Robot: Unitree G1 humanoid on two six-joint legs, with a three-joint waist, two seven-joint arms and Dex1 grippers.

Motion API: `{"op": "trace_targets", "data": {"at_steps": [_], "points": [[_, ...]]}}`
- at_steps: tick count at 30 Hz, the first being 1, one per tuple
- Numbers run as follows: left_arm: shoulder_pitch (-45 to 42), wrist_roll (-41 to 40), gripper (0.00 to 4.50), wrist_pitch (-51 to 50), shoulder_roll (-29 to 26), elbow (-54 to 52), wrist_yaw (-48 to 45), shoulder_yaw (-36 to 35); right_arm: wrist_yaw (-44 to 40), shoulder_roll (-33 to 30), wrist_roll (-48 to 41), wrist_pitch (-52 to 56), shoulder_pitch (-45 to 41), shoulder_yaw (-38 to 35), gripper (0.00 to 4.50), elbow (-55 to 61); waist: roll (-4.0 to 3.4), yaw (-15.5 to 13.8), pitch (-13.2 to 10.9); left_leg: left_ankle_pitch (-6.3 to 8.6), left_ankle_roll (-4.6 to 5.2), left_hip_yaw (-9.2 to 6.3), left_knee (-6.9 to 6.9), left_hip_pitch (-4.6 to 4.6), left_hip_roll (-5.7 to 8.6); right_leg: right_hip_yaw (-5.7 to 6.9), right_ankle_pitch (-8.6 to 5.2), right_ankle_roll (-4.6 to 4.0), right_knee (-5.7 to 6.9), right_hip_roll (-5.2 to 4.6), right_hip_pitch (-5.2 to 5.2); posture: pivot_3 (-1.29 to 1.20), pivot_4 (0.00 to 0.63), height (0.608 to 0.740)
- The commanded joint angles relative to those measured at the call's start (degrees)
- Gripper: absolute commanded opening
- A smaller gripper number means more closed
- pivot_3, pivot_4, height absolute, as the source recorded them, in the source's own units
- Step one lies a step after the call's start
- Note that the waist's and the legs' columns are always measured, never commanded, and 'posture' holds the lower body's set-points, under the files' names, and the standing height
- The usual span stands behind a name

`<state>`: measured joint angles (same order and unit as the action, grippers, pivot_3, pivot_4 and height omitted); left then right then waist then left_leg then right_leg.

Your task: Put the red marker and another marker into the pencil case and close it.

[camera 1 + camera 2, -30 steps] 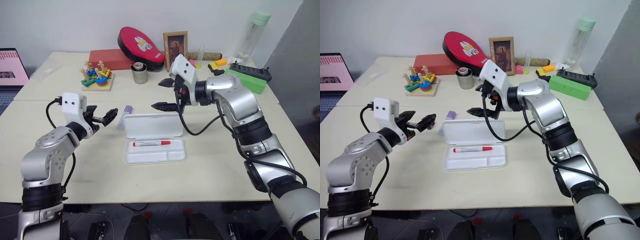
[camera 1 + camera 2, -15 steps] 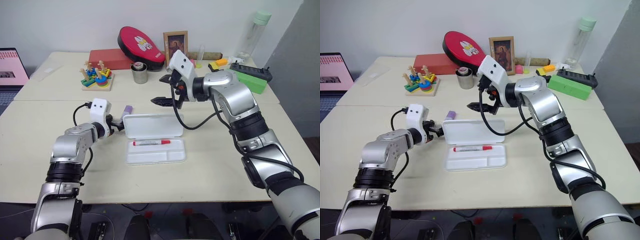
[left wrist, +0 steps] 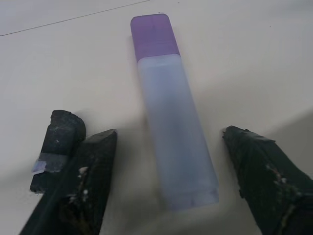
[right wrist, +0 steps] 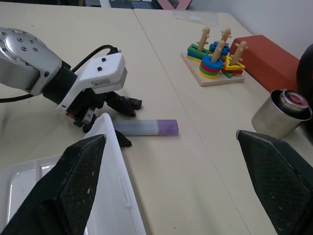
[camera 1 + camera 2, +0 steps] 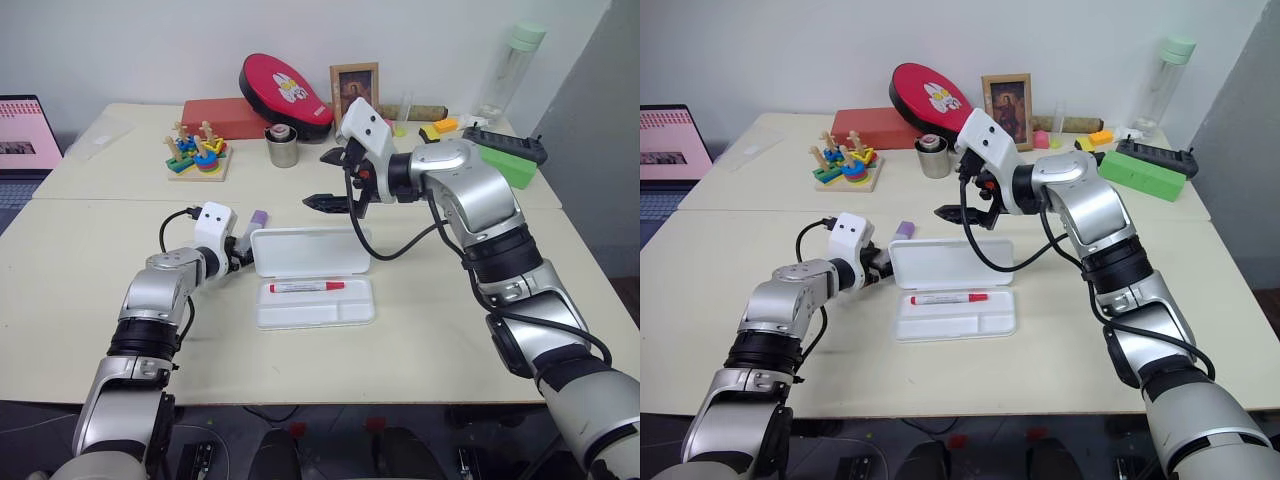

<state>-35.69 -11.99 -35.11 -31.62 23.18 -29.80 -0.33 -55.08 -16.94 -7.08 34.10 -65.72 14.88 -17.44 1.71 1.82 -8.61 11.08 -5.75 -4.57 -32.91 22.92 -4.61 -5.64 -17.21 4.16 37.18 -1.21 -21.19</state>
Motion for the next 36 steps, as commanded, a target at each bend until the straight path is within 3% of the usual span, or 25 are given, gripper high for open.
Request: {"op": "trace_targets", "data": {"at_steps": [1,9,15,20,24,30,36], "points": [[-0.66,0.73,2.64,0.33,0.48,0.31,-1.04,-0.02,-0.9,-0.7,-1.35,-0.2,-0.03,-1.22,4.5,3.37,0.0,0.0,0.0,0.0,0.0,0.0,0.0,0.0,0.0,0.0,0.0,0.0,0.0,0.0,0.0,0.0,0.15,0.74],[-0.57,1.44,1.21,0.81,0.77,0.47,-0.78,-0.69,-1.32,-0.85,-2.1,0.47,0.43,-1.13,4.5,4.64,0.0,0.01,0.0,0.0,0.0,0.0,0.0,0.0,0.0,0.0,0.0,0.0,0.01,0.0,0.0,0.0,0.15,0.74],[-0.41,1.45,1.2,2.69,-0.07,-0.34,0.07,-2.31,-1.49,-1.03,-2.3,0.9,0.9,-1.15,4.5,5.5,0.0,0.02,0.0,0.0,0.0,0.0,0.0,0.0,0.0,0.0,0.0,0.0,0.01,0.0,0.0,0.0,0.15,0.74],[-2.74,0.33,1.2,9.73,-1.74,-3.11,4.52,-9.19,-3.83,-2.02,-5.81,1.61,2.21,-3.39,4.5,8.85,0.0,0.03,-0.01,0.0,0.0,0.0,0.01,0.02,-0.01,0.01,0.0,0.0,-0.01,0.0,-0.02,0.0,0.15,0.74],[-1.83,-6.19,1.2,9.81,-3.68,-13.86,-2.76,-12.68,-6.64,-4.45,-9.92,3.05,3.64,-5.59,4.5,12.88,-0.01,-0.07,-0.02,0.0,-0.01,0.0,0.04,0.08,-0.01,0.02,0.0,0.0,-0.08,-0.02,-0.04,0.0,0.15,0.74],[7.31,-11.59,1.2,5.79,-10.62,-33.16,-17.65,-7.08,-13.02,-12.01,-15.19,5.08,9.18,-6.34,4.5,21.82,-0.1,-0.05,-0.05,0.01,-0.04,0.03,0.06,0.05,0.03,0.05,0.0,0.0,-0.17,-0.09,0.07,0.0,0.15,0.74],[18.13,-16.72,1.2,0.07,-19.68,-46.55,-27.68,-5.1,-11.93,-15.5,-15.68,5.11,11.64,-6.71,4.5,23.7,-0.19,0.86,-0.13,0.01,0.01,0.04,0.03,-0.01,-0.05,-0.03,-0.02,0.03,-0.08,-0.01,0.0,0.0,0.15,0.74]]}}
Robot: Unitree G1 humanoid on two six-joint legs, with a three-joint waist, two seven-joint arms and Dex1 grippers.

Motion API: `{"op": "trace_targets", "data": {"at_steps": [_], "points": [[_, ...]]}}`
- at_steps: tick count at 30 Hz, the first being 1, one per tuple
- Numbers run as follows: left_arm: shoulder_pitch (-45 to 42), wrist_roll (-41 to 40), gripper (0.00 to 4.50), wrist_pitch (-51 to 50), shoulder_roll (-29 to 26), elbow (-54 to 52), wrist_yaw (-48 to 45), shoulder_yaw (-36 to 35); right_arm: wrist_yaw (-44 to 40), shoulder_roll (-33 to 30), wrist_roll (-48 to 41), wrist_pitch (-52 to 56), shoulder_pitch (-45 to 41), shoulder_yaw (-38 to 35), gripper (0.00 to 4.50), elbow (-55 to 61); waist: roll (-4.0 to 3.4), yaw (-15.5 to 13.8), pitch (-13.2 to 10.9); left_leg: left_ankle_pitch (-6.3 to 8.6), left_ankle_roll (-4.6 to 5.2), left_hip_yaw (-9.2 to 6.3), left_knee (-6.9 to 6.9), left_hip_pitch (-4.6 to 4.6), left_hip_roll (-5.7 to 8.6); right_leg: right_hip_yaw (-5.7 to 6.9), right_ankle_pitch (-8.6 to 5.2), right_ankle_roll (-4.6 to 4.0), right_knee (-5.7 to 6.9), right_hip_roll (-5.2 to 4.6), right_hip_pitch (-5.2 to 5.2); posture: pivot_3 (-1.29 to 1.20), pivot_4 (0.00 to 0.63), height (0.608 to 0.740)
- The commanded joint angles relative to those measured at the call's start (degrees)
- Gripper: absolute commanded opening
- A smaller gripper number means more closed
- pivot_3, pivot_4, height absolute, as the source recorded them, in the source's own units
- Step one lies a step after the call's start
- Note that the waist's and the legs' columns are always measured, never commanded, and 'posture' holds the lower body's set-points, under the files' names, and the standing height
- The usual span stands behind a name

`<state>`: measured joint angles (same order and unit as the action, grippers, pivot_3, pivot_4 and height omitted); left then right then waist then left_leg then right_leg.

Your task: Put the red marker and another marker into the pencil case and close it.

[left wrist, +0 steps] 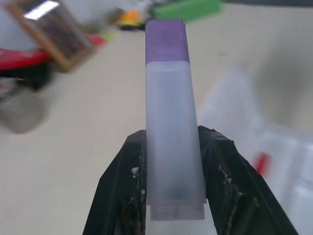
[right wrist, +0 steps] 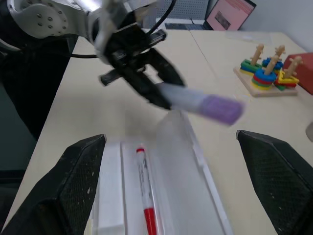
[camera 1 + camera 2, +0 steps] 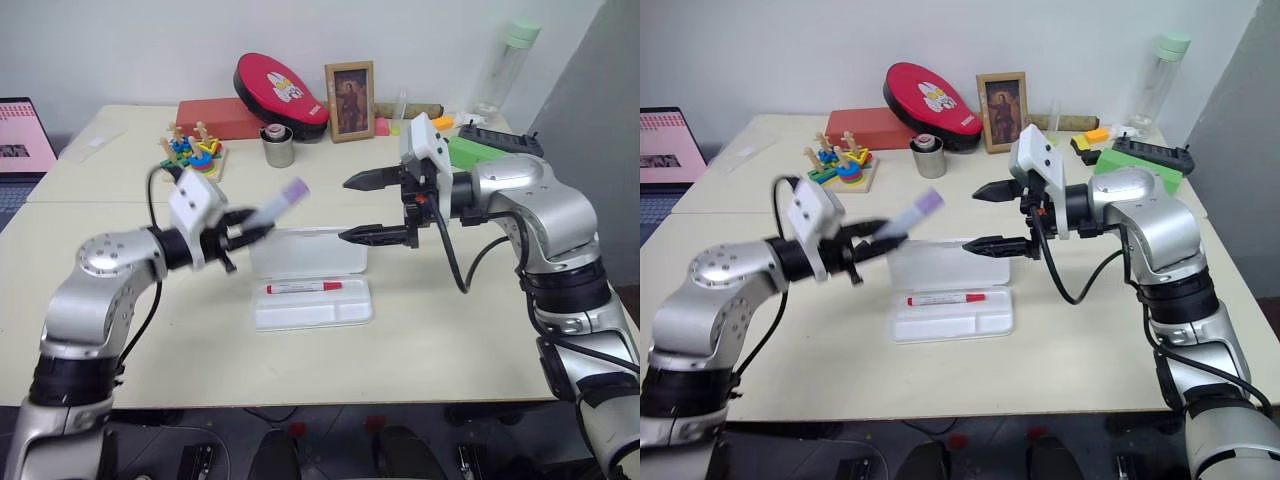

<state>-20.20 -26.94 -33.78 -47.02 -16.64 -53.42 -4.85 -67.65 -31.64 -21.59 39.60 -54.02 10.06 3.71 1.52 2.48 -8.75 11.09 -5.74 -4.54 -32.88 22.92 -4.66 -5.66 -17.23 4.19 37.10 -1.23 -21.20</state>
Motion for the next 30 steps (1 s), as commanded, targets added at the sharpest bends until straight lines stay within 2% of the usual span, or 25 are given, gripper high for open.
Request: {"op": "trace_targets", "data": {"at_steps": [1,8,20,30], "points": [[4.22,-1.0,1.2,-0.67,-5.37,-7.5,-4.88,0.06,0.96,-0.96,-1.16,-0.44,0.21,-1.93,4.5,2.61,0.0,0.34,0.0,0.0,0.01,-0.01,0.0,-0.01,-0.03,-0.01,0.0,0.01,-0.02,0.04,0.0,0.0,0.15,0.74],[9.73,4.94,1.2,3.46,-11.37,-7.05,-10.42,6.4,1.64,-1.43,-1.28,-0.32,1.88,-1.08,4.5,3.68,-0.03,0.26,-0.02,0.0,0.01,0.01,-0.03,0.0,0.0,-0.05,-0.01,0.0,-0.08,0.02,0.01,0.0,0.15,0.74],[2.63,8.87,1.2,2.22,-10.66,-0.13,-13.96,13.84,1.86,-3.47,-0.39,1.23,5.42,1.8,4.5,6.75,-0.04,-0.65,-0.02,0.0,0.02,0.02,-0.02,0.03,0.0,-0.05,-0.02,-0.02,-0.09,0.03,-0.03,0.0,0.15,0.74],[-4.86,14.85,1.2,7.67,-7.77,8.14,-18.26,20.36,3.35,-4.85,-0.74,4.24,9.42,3.22,4.5,10.93,-0.03,-0.7,-0.02,0.0,0.02,0.01,-0.05,0.03,0.0,-0.04,-0.02,-0.02,-0.07,0.04,-0.01,0.0,0.15,0.74]]}}
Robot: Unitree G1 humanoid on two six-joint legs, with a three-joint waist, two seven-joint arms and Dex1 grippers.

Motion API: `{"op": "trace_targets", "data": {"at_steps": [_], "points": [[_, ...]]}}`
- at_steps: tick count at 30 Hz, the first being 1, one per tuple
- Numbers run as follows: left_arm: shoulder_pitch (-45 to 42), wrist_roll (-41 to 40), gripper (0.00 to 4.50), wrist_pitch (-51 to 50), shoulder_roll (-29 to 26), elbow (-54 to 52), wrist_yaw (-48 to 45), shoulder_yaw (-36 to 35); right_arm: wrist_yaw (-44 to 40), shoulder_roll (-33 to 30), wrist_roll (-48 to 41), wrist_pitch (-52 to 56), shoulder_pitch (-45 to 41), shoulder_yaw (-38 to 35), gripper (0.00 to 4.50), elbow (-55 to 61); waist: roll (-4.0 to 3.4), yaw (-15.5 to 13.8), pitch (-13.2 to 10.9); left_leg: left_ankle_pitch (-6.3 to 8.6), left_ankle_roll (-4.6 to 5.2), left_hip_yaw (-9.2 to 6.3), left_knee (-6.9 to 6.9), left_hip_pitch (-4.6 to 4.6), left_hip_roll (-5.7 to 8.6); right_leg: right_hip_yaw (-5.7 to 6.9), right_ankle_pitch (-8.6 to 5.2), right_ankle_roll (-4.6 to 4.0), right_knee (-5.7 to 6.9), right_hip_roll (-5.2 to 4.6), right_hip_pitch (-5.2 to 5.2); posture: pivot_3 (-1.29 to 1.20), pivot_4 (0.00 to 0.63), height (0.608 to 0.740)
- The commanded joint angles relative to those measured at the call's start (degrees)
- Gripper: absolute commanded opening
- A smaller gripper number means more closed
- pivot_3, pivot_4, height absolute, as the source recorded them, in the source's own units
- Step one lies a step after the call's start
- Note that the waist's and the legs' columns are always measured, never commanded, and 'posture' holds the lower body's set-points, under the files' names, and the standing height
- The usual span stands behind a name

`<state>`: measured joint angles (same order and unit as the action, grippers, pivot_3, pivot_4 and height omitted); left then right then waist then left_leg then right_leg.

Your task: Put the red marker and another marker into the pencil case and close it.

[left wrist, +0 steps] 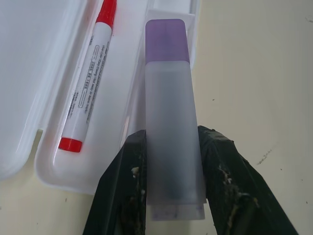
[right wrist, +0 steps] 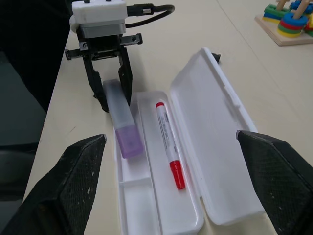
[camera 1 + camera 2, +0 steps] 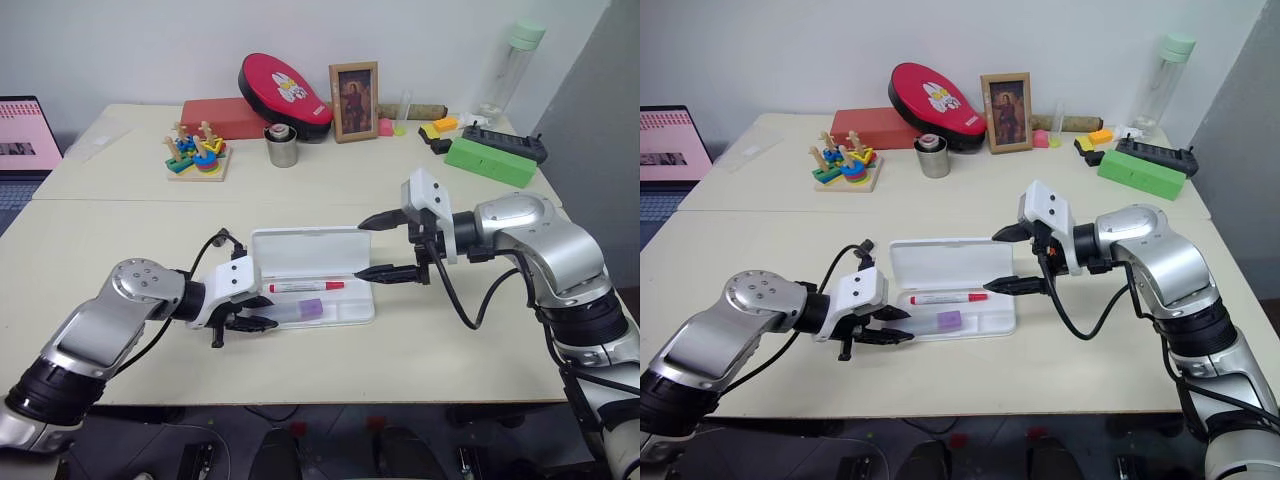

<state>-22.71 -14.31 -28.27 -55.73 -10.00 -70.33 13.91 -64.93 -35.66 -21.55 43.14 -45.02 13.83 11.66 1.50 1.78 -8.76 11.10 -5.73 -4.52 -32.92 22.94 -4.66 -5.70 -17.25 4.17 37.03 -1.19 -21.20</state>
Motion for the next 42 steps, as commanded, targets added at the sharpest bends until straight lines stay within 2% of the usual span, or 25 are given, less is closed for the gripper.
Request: {"op": "trace_targets", "data": {"at_steps": [1,11,19,21,22,26,33,37,42], "points": [[-2.99,2.69,1.2,2.33,1.37,2.12,-1.69,2.16,0.82,-0.86,-0.85,0.94,0.74,-0.53,4.5,3.41,0.01,-0.01,0.01,0.0,0.0,0.0,0.0,0.0,0.0,-0.01,0.0,0.0,0.0,0.0,0.01,0.0,0.15,0.74],[-6.67,5.27,1.2,3.3,4.88,5.3,-3.31,4.37,2.42,-0.75,-2.0,2.81,2.31,-1.2,4.5,6.35,0.02,0.01,0.01,0.0,0.0,-0.01,-0.01,0.0,0.0,0.0,0.0,0.0,0.02,0.0,0.02,0.0,0.15,0.74],[-6.46,5.77,1.2,3.19,4.9,5.55,-4.67,3.84,3.22,-1.32,-2.73,3.15,2.53,-1.32,4.5,6.6,0.02,0.02,0.01,0.0,0.0,-0.01,-0.04,0.0,0.0,0.0,0.0,0.0,0.04,0.0,0.03,0.0,0.15,0.74],[-6.37,5.69,1.9,3.12,4.97,5.32,-4.75,3.63,3.36,-1.42,-2.91,3.1,2.49,-1.26,4.5,6.55,0.02,0.02,0.01,0.0,0.0,-0.01,-0.04,0.0,0.0,0.0,0.0,0.0,0.04,0.0,0.03,0.0,0.15,0.74],[-6.48,5.65,2.03,2.99,5.08,5.27,-4.75,3.59,3.39,-1.42,-2.94,3.03,2.43,-1.21,4.5,6.43,0.02,0.02,0.01,0.0,0.0,-0.02,-0.04,0.0,0.0,0.0,0.0,0.0,0.04,0.0,0.03,0.0,0.15,0.74],[-6.72,5.42,3.05,2.73,5.39,4.91,-4.51,3.34,3.45,-1.4,-2.98,2.79,2.22,-1.05,4.5,6.09,0.02,0.02,0.01,0.0,0.0,-0.02,-0.04,0.0,0.0,0.0,0.0,0.0,0.05,0.0,0.03,0.0,0.15,0.74],[-6.63,2.97,4.49,1.14,6.16,3.02,-3.66,1.16,3.54,-1.4,-3.12,2.62,2.16,-1.15,4.5,5.91,0.02,0.02,0.02,0.0,0.0,-0.02,-0.04,0.0,0.0,0.0,0.0,0.0,0.05,0.0,0.03,0.0,0.15,0.74],[-6.3,-4.4,4.49,-5.51,8.26,-0.81,-0.45,-6.2,3.73,-0.99,-4.25,2.91,1.87,-2.32,4.5,6.05,0.03,0.02,0.02,0.0,0.0,-0.02,-0.05,0.01,0.0,0.01,0.0,0.0,0.06,0.0,0.03,0.0,0.15,0.74],[-7.52,-13.55,4.49,-16.7,14.29,-2.49,11.64,-19.97,4.36,0.49,-6.84,2.65,0.15,-5.04,4.5,5.65,0.06,0.07,0.04,0.0,0.01,-0.04,-0.07,-0.01,-0.01,0.02,0.0,0.01,0.08,0.0,0.07,0.0,0.15,0.74]]}}
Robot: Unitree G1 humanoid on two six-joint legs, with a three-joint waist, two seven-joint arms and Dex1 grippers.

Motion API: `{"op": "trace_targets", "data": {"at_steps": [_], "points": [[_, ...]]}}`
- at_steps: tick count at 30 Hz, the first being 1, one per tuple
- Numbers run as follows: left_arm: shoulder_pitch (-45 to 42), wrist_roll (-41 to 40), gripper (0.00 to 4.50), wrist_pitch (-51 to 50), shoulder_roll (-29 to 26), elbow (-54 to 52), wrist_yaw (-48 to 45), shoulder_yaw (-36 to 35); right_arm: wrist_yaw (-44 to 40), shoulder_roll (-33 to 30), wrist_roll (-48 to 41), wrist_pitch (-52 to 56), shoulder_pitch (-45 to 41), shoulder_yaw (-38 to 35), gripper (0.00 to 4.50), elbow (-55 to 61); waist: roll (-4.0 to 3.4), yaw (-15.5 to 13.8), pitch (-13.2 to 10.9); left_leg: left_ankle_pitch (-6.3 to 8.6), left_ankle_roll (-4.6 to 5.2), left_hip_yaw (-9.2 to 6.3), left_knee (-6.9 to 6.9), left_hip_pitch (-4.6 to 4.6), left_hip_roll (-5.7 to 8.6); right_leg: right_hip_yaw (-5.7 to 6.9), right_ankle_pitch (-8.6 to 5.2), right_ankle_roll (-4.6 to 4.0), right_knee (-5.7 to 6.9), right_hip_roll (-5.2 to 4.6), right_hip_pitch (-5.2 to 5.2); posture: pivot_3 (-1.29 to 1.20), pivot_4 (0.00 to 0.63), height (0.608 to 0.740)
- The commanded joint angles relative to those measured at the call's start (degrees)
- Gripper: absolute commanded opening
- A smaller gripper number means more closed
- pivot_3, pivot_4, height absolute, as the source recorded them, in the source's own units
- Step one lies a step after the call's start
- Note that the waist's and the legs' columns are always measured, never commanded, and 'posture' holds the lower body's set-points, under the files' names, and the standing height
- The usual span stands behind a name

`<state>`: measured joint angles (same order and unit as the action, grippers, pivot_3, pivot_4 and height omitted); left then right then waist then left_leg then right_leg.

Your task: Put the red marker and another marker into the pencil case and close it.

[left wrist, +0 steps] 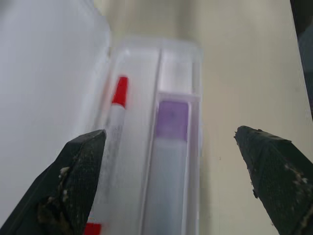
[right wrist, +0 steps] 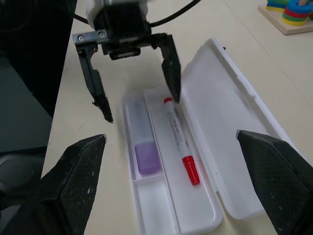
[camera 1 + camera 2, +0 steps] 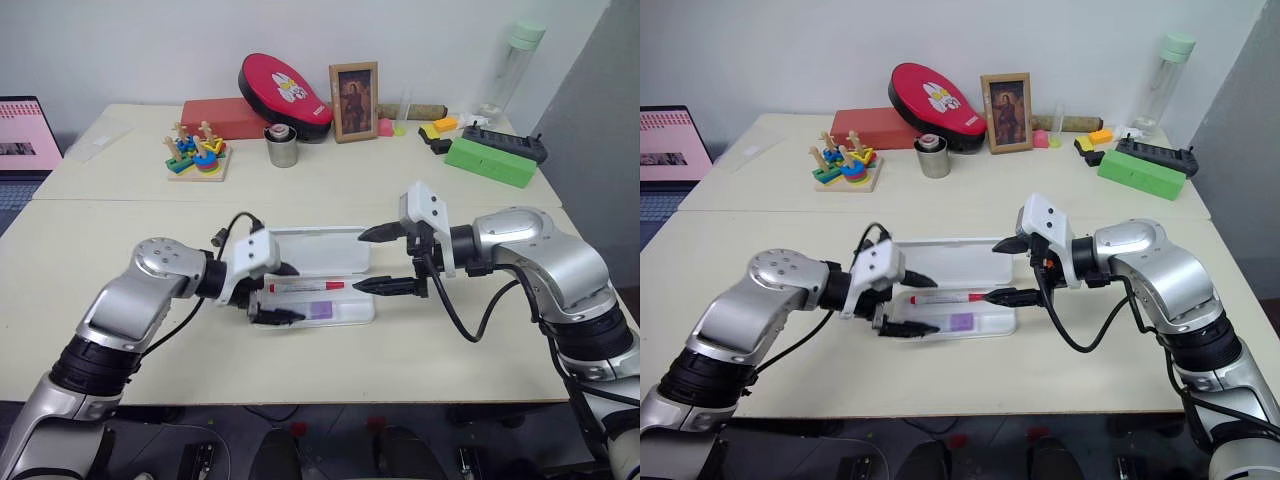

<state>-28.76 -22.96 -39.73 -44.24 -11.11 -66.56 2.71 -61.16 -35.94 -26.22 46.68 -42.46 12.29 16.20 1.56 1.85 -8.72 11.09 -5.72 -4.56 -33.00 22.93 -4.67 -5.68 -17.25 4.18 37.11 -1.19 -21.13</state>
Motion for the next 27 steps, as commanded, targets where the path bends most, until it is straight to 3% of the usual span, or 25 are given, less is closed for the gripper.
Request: {"op": "trace_targets", "data": {"at_steps": [1,6,12,20,27], "points": [[-2.16,-5.3,4.49,-6.0,4.3,-0.76,11.27,-11.11,1.1,1.43,-2.46,-1.3,-3.12,-4.1,4.5,0.51,-0.01,0.0,0.0,0.0,0.0,0.0,0.0,-0.01,0.0,0.0,0.0,0.0,0.0,0.0,0.0,0.0,0.15,0.74],[-3.45,1.54,4.49,-5.46,7.84,6.13,29.77,-17.94,4.09,5.51,-1.96,-2.59,-8.67,-4.88,4.5,-4.62,0.01,0.24,0.02,-0.01,0.01,-0.04,-0.09,-0.06,0.0,0.01,0.03,0.05,0.04,0.02,0.04,0.0,0.15,0.74],[-1.51,6.41,4.49,-3.87,10.58,14.99,42.11,-20.51,5.87,9.95,-0.32,-6.16,-13.28,-3.65,4.5,-10.56,0.01,0.06,0.02,-0.02,0.0,-0.04,-0.05,-0.06,0.03,0.01,0.06,0.03,0.07,0.0,0.02,0.0,0.15,0.74],[-0.61,8.29,4.49,0.34,9.18,25.58,41.32,-18.21,5.16,10.84,0.98,-8.14,-13.87,-2.62,4.5,-12.72,0.06,-0.14,0.05,-0.02,-0.02,-0.04,0.0,-0.01,0.04,0.07,0.06,0.02,0.05,-0.03,0.0,0.0,0.15,0.74],[-5.11,10.47,4.49,4.67,9.0,34.41,37.19,-13.3,5.71,11.29,1.2,-8.34,-13.3,-2.81,4.5,-12.62,0.06,-0.21,0.05,-0.03,-0.03,-0.05,-0.01,-0.02,0.04,0.09,0.06,0.03,0.1,-0.02,0.01,0.0,0.15,0.74]]}}
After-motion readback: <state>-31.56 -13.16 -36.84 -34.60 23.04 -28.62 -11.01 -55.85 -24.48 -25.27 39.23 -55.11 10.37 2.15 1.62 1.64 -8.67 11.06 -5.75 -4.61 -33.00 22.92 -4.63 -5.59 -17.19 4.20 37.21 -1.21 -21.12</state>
